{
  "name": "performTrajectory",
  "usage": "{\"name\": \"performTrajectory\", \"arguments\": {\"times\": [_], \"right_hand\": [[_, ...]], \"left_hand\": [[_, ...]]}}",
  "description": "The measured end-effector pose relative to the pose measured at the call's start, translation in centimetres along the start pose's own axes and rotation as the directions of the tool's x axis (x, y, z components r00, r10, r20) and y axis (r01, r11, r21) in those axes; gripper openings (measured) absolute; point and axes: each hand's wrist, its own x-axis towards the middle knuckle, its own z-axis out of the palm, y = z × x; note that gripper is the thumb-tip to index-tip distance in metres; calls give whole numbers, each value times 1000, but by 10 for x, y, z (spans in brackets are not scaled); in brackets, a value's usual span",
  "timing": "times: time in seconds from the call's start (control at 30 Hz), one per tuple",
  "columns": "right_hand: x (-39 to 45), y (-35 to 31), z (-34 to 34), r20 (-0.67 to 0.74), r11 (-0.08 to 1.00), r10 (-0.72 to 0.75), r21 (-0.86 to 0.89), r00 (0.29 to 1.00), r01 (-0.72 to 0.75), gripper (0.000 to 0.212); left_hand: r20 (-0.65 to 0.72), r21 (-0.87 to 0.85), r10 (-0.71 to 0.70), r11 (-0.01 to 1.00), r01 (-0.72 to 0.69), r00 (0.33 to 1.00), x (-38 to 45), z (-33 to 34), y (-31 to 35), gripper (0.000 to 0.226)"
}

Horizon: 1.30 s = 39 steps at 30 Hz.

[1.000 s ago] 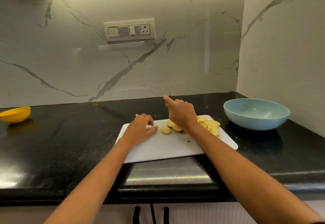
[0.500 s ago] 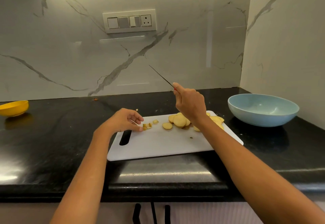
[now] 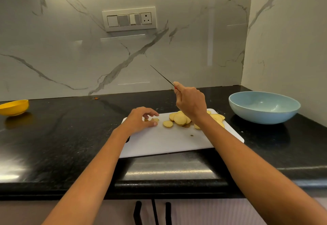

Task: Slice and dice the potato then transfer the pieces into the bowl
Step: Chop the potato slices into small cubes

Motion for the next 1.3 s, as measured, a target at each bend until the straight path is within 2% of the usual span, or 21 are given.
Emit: {"name": "performTrajectory", "arguments": {"times": [0.23,0.33,0.4,0.5,0.6,0.7,0.77,0.83,0.93,1.07,1.3], "right_hand": [[0,2,1,1,999,41,18,999,-41,35],[-3,0,-2,0,998,59,36,998,-59,34],[-7,-3,-8,-11,995,71,66,997,-70,33],[-17,-10,-18,-38,989,100,118,994,-94,34],[-29,-20,-31,-48,978,144,160,988,-135,34],[-52,-24,-47,108,970,172,155,979,-187,28],[-71,-26,-55,257,966,220,76,941,-247,26],[-87,-29,-60,341,951,295,-14,893,-309,25],[-101,-42,-70,380,939,341,-87,860,-334,23],[-108,-62,-76,434,949,312,-94,845,-302,22],[-110,-78,-80,457,946,323,-143,829,-290,24]], "left_hand": [[-125,-12,68,998,-70,990,-1,6,7,23],[-100,-30,51,998,-54,994,-8,11,18,46],[-28,58,22,998,-21,999,-12,19,27,60],[-41,173,41,984,-33,998,-16,26,35,49],[-71,99,11,995,-4,997,-28,24,37,48],[-146,12,-15,1000,17,989,-45,24,38,48],[-178,-16,-50,999,48,983,-56,24,40,47],[-186,-45,-103,994,96,977,-61,23,41,41],[-200,-56,-160,987,152,967,-69,22,50,31],[-191,-46,-197,980,192,962,-75,19,56,17],[-175,-38,-243,970,241,954,-77,16,60,21]]}}
